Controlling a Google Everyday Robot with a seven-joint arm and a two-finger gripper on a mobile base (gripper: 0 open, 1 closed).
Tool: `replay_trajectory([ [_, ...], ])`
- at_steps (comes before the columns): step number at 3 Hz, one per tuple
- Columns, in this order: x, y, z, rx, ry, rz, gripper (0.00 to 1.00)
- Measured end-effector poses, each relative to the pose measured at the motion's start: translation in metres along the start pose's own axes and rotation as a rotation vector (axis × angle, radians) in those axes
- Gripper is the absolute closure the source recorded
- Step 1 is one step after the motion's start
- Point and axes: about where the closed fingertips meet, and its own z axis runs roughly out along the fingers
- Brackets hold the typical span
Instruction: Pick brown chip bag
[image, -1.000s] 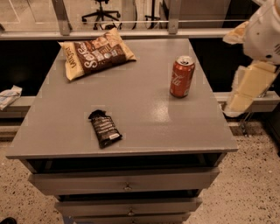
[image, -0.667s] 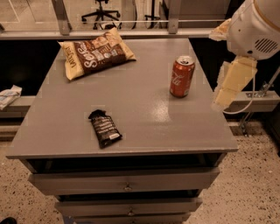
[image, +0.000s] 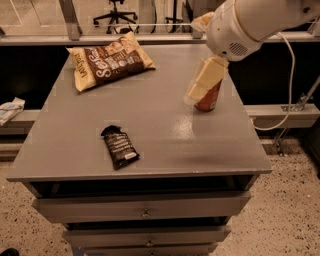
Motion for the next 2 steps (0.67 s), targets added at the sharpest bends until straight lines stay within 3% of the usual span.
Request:
replay_trajectory([
  [1, -0.0081, -0.0095, 0.0042, 0.034, -0.030, -0.002, 0.00],
  [2, -0.0082, -0.0095, 0.0042, 0.033, -0.030, -0.002, 0.00],
])
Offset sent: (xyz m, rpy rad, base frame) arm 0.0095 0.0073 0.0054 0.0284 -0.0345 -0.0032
